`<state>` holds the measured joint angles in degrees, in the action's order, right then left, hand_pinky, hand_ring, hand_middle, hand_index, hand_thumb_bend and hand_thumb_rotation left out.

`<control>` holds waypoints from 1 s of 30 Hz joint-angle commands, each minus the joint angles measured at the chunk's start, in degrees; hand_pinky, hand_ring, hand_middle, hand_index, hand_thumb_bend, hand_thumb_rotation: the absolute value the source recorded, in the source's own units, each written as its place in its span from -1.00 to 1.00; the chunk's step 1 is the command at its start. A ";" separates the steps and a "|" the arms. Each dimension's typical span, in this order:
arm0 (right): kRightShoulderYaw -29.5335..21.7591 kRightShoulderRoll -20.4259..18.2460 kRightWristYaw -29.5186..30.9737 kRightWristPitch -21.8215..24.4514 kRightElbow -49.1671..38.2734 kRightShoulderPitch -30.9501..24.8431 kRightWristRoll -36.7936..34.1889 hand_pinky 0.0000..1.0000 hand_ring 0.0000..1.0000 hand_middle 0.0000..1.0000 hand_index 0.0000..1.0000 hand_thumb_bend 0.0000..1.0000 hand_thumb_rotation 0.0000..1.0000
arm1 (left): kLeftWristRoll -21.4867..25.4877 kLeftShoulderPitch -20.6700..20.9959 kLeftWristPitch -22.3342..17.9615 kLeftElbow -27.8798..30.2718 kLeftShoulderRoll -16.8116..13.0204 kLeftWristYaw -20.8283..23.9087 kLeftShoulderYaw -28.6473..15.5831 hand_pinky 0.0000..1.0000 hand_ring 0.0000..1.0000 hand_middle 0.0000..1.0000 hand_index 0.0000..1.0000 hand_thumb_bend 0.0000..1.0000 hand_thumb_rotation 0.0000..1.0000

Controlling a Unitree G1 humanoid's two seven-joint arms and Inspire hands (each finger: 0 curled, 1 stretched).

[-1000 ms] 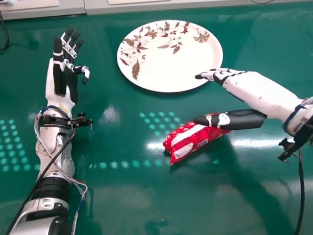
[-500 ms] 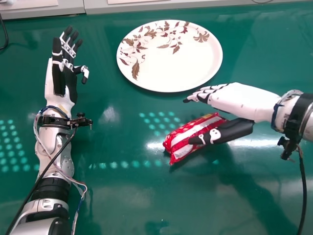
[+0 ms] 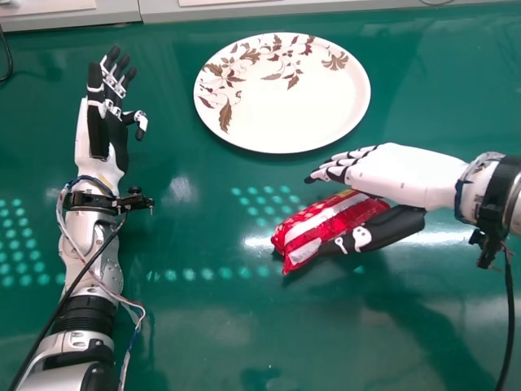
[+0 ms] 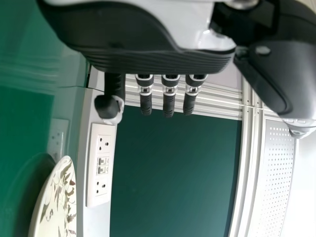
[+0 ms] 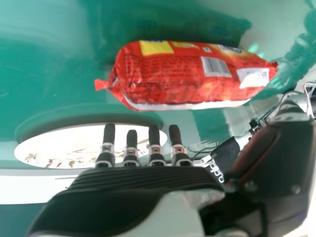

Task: Pick up biscuit and place it in the plate

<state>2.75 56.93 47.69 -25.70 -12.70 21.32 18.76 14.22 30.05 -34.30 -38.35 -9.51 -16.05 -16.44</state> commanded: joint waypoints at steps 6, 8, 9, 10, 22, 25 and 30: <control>2.36 0.43 0.21 -3.12 1.50 0.68 2.10 0.89 1.00 1.00 1.00 1.00 0.04 | -0.39 -3.84 -0.49 -1.60 -0.04 0.23 -0.28 -1.00 1.00 1.00 1.00 1.00 0.92; 2.94 -0.02 -0.35 -4.11 2.55 0.89 2.89 0.89 1.00 1.00 1.00 1.00 0.04 | -0.69 -3.96 -0.54 -1.22 -0.16 0.46 -0.21 -1.00 1.00 1.00 1.00 1.00 0.93; 3.21 -0.32 -0.79 -4.68 3.16 1.02 3.27 0.85 1.00 1.00 1.00 1.00 0.04 | -0.82 -3.98 -0.59 -1.17 -0.22 0.50 -0.20 -1.00 1.00 1.00 1.00 1.00 0.94; 3.47 -0.69 -1.26 -5.09 3.87 1.14 3.55 0.85 1.00 1.00 1.00 1.00 0.02 | -0.62 -3.92 -0.64 -1.34 -0.26 0.26 -0.31 -1.00 1.00 1.00 1.00 1.00 0.93; 8.13 -3.66 -3.44 -7.61 10.88 6.30 8.00 0.83 1.00 1.00 1.00 1.00 -0.19 | -1.64 -3.47 -2.27 -2.35 -0.54 1.85 -0.37 -1.00 1.00 1.00 1.00 1.00 0.97; 8.90 -4.30 -5.94 -8.94 13.06 7.34 10.97 0.76 0.94 0.96 0.97 1.00 -0.21 | -2.10 -3.14 -2.94 -3.05 -0.86 1.98 -0.34 -1.00 1.00 1.00 1.00 1.00 1.00; 10.03 -5.39 -12.85 -10.99 16.51 8.06 17.25 0.48 0.70 0.77 0.78 1.00 -0.51 | -2.29 -2.94 -3.07 -2.74 -0.75 2.52 -0.25 -1.00 1.00 1.00 1.00 1.00 0.98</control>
<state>11.63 52.16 36.42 -36.09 2.55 29.94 33.32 12.32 30.30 -36.59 -39.06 -10.11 -13.99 -16.46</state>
